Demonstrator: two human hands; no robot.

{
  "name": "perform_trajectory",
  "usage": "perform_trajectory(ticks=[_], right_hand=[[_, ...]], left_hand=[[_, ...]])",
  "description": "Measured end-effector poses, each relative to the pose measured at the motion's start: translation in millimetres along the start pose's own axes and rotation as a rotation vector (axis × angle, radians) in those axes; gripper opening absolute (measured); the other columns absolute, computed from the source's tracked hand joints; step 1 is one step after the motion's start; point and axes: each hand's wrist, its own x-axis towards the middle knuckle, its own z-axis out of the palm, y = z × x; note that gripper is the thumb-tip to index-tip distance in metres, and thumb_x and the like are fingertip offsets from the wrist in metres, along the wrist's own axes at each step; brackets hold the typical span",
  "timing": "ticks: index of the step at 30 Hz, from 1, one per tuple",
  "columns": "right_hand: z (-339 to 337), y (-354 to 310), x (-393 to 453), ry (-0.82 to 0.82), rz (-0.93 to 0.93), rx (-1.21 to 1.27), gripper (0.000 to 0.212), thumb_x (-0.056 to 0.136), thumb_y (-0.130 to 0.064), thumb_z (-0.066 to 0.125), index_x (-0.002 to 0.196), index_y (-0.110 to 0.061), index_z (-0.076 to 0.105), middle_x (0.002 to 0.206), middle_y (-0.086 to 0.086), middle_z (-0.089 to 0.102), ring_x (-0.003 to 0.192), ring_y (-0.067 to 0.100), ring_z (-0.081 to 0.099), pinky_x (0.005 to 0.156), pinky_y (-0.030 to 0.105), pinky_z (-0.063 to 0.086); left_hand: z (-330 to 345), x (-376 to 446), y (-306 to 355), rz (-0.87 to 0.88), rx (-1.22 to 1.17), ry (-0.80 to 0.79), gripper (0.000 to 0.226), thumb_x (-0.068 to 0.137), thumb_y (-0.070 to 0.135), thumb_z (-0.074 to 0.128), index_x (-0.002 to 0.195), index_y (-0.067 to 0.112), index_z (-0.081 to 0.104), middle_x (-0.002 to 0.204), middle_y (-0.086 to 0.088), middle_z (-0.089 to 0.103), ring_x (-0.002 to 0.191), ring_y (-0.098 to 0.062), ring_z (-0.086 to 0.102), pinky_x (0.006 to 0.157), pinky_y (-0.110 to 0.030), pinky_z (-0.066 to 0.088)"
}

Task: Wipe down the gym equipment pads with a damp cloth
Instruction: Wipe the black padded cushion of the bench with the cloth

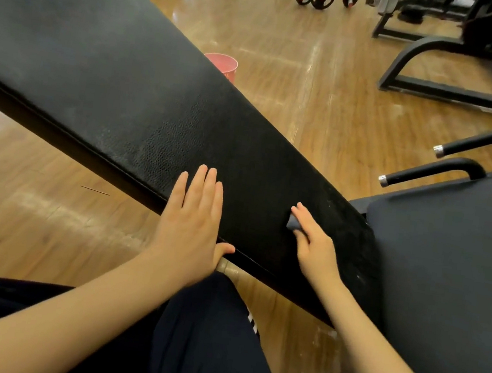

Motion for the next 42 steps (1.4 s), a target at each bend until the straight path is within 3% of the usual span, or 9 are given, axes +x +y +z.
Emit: perform_trajectory(ticks=[3, 6, 9, 15, 21, 26, 31, 38, 42], right_hand=[[-4.5, 12.0, 41.4, 0.073, 0.084, -0.021, 0.041, 0.095, -0.003, 0.044, 0.135, -0.012, 0.047, 0.144, 0.001, 0.041, 0.134, 0.013, 0.035, 0.098, 0.003, 0.016], [-10.8, 24.7, 77.0, 0.102, 0.172, -0.015, 0.04, 0.096, -0.006, 0.043, 0.135, -0.012, 0.047, 0.144, 0.002, 0.041, 0.135, 0.016, 0.035, 0.099, 0.008, 0.017], [-8.0, 25.6, 108.6, 0.09, 0.215, -0.007, 0.037, 0.097, -0.011, 0.043, 0.133, -0.011, 0.05, 0.144, 0.002, 0.043, 0.135, 0.018, 0.036, 0.103, 0.017, 0.022], [6.6, -4.5, 139.0, 0.038, 0.033, 0.017, 0.04, 0.096, -0.008, 0.044, 0.136, -0.011, 0.047, 0.145, 0.001, 0.04, 0.135, 0.015, 0.035, 0.113, 0.029, 0.024], [-17.1, 43.8, 110.5, 0.085, 0.187, 0.063, 0.042, 0.095, -0.005, 0.043, 0.137, -0.012, 0.045, 0.143, 0.0, 0.043, 0.135, 0.015, 0.035, 0.11, 0.024, 0.024], [-12.1, 33.0, 130.9, 0.079, 0.192, 0.064, 0.027, 0.095, -0.005, 0.042, 0.111, -0.016, 0.061, 0.138, 0.007, 0.049, 0.133, 0.024, 0.038, 0.112, 0.035, 0.026], [-6.4, 25.4, 137.3, 0.05, 0.161, 0.035, 0.042, 0.097, -0.008, 0.042, 0.139, -0.008, 0.041, 0.148, 0.003, 0.035, 0.138, 0.018, 0.029, 0.108, 0.022, 0.018], [-29.9, 60.0, 115.1, 0.065, 0.273, 0.028, 0.037, 0.096, -0.004, 0.042, 0.131, -0.007, 0.05, 0.138, 0.007, 0.048, 0.132, 0.023, 0.038, 0.108, 0.028, 0.027], [-26.3, 53.2, 115.6, 0.084, 0.314, 0.019, 0.041, 0.097, -0.007, 0.042, 0.138, -0.01, 0.043, 0.147, 0.004, 0.037, 0.137, 0.02, 0.031, 0.112, 0.029, 0.021]], left_hand=[[5.9, 0.3, -0.3, 0.003, -0.036, 0.059, 0.101, 0.09, 0.068, 0.029, 0.145, -0.007, -0.011, 0.155, -0.028, -0.01, 0.144, -0.04, -0.013, 0.114, -0.051, -0.011], [10.9, 3.0, -3.3, 0.021, -0.048, 0.122, 0.106, 0.074, 0.069, 0.057, 0.141, -0.009, 0.03, 0.149, -0.029, 0.029, 0.142, -0.042, 0.022, 0.114, -0.051, 0.009], [18.4, 6.5, -4.6, 0.057, -0.042, 0.156, 0.106, 0.064, 0.065, 0.071, 0.132, -0.012, 0.046, 0.141, -0.031, 0.041, 0.134, -0.045, 0.035, 0.111, -0.052, 0.017], [19.2, 6.0, -6.4, 0.056, -0.051, 0.159, 0.104, 0.06, 0.061, 0.074, 0.129, -0.013, 0.049, 0.137, -0.033, 0.044, 0.131, -0.047, 0.039, 0.11, -0.051, 0.017], [20.5, 5.6, -6.6, 0.069, -0.077, 0.15, 0.104, 0.063, 0.062, 0.072, 0.13, -0.014, 0.047, 0.139, -0.035, 0.041, 0.131, -0.048, 0.038, 0.109, -0.053, 0.02], [18.7, 8.7, -7.5, 0.077, -0.045, 0.149, 0.104, 0.065, 0.065, 0.069, 0.13, -0.014, 0.046, 0.139, -0.035, 0.041, 0.132, -0.049, 0.037, 0.109, -0.054, 0.02], [18.6, 9.1, -6.7, 0.076, -0.035, 0.13, 0.105, 0.062, 0.063, 0.071, 0.129, -0.014, 0.047, 0.138, -0.035, 0.042, 0.131, -0.049, 0.038, 0.109, -0.053, 0.02], [15.9, 8.3, -7.7, 0.078, -0.043, 0.113, 0.108, 0.064, 0.063, 0.072, 0.129, -0.017, 0.041, 0.136, -0.036, 0.043, 0.129, -0.05, 0.04, 0.108, -0.053, 0.019], [16.1, 10.4, -8.5, 0.088, -0.026, 0.125, 0.108, 0.064, 0.064, 0.072, 0.129, -0.017, 0.042, 0.136, -0.036, 0.044, 0.128, -0.05, 0.041, 0.108, -0.053, 0.019]])
